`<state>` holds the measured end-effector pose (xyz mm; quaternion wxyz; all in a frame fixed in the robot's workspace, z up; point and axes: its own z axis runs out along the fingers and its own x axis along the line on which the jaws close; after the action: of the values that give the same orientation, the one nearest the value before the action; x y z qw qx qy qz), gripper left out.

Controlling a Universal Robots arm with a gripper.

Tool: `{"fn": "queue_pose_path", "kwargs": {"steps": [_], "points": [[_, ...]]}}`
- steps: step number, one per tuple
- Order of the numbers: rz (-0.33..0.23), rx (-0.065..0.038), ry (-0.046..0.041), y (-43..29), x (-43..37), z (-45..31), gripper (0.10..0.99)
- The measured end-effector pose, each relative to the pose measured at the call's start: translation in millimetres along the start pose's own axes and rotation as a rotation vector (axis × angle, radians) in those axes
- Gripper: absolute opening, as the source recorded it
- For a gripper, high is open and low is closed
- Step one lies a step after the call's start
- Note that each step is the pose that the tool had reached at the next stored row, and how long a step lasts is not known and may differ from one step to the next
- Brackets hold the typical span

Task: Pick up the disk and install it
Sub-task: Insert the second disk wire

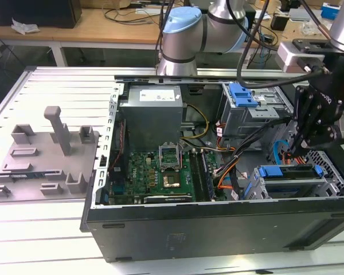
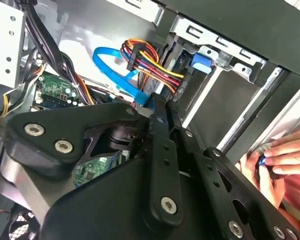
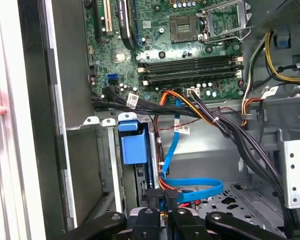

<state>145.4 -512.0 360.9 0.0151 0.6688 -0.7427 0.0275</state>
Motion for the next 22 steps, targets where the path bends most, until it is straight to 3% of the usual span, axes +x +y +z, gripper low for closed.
{"fn": "queue_pose_path", "kwargs": {"steps": [4, 6, 22], "points": [[0.000, -0.002, -0.0253, 1.6, 11.4, 0.9, 0.161], [0.000, -0.003, -0.0330, 2.3, 15.1, 1.4, 0.161], [-0.010, -0.003, -0.0356, 0.2, 17.2, 6.4, 0.161]]}}
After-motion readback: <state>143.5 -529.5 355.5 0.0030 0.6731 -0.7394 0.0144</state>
